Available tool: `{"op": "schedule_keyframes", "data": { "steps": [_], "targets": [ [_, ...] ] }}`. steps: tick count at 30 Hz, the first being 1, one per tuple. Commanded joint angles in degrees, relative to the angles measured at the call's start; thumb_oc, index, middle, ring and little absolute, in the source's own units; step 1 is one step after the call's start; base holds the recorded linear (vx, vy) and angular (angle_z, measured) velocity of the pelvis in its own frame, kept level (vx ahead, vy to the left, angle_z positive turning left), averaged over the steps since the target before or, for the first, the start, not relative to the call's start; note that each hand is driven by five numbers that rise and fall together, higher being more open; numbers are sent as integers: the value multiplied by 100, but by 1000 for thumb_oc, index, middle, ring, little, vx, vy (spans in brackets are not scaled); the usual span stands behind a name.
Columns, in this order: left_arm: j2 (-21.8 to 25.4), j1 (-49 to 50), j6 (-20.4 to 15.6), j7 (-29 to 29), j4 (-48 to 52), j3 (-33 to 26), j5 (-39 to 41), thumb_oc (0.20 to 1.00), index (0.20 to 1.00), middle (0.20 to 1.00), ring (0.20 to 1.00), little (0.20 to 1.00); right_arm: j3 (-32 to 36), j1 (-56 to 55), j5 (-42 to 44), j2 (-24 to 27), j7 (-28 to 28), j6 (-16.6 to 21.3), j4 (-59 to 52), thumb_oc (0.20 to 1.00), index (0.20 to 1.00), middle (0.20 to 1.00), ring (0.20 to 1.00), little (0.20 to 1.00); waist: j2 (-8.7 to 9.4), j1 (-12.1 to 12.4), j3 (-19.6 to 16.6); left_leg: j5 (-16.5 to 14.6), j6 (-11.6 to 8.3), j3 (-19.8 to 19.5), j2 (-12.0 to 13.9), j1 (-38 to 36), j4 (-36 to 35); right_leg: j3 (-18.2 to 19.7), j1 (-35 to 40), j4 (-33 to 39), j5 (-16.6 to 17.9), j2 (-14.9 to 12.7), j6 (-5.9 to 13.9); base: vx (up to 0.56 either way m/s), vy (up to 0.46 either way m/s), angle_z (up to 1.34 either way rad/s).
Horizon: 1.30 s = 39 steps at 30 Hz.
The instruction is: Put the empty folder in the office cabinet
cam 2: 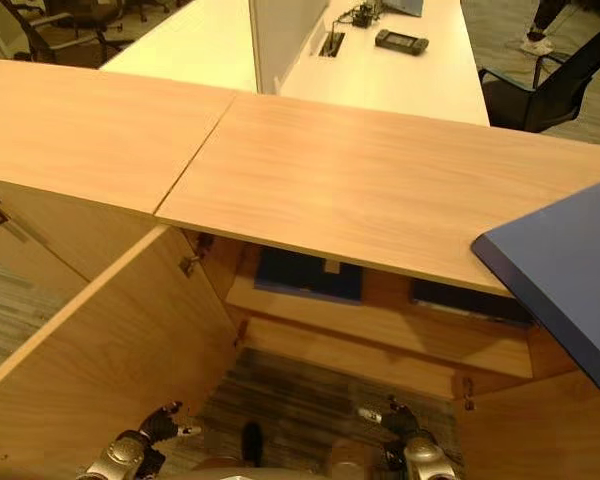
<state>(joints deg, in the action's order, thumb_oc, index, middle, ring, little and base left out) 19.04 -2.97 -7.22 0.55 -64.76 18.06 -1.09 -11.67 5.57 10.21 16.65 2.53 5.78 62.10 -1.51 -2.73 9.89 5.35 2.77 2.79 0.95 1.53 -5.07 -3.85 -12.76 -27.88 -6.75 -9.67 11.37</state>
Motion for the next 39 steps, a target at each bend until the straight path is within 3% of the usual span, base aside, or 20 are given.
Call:
{"op": "schedule_keyframes", "data": {
  "steps": [1,2,5,6,10,22,39],
  "targets": [
    [119,-116,-64,-174,122,-39,20,1000,1000,1000,1000,1000,-125,213,55,342,243,112,-316,200,200,200,200,200,-86,13,173,-564,-522,65,247,-212,232,-89,340,1862,667,-10,-74,221,-117,15],
    [107,-114,-101,-117,129,-20,45,1000,1000,1000,1000,1000,-117,196,96,311,188,123,-369,200,200,200,200,200,-61,-28,151,-587,-547,4,215,-206,235,-102,503,2310,676,-49,-60,78,-68,27],
    [39,-58,-152,-99,55,-86,92,1000,1000,1000,1000,1000,-191,189,60,338,137,137,-565,200,200,200,200,200,-13,69,54,-624,-561,28,139,-178,224,-119,685,2635,833,-127,-80,34,-78,50],
    [-34,38,-170,-114,78,-148,183,1000,1000,1000,1000,1000,-285,266,-142,475,169,173,-855,200,200,200,200,200,-68,131,-32,-566,-612,45,149,-142,123,-185,800,2911,983,-145,-68,32,-116,40],
    [-106,176,-215,-84,171,-5,114,1000,1000,1000,1000,1000,-457,610,-338,722,267,218,-1126,200,200,200,200,200,-156,222,-20,-504,-681,-46,177,-100,59,-297,1055,3189,975,-123,-100,8,-70,5],
    [-108,252,-257,-135,521,329,218,1000,1000,1000,1000,1000,-850,1659,-475,772,458,203,-578,200,200,200,200,200,-340,427,150,-382,-791,-283,302,-12,7,-419,1205,3288,840,2,-161,-14,-40,11],
    [-127,-182,-265,-325,569,650,328,1000,1000,1000,1000,1000,-1133,2179,-473,445,585,109,-62,200,200,200,200,200,-500,583,532,-222,-769,-681,220,499,77,-513,798,3041,813,-16,-229,-40,-4,13]
  ]
}}
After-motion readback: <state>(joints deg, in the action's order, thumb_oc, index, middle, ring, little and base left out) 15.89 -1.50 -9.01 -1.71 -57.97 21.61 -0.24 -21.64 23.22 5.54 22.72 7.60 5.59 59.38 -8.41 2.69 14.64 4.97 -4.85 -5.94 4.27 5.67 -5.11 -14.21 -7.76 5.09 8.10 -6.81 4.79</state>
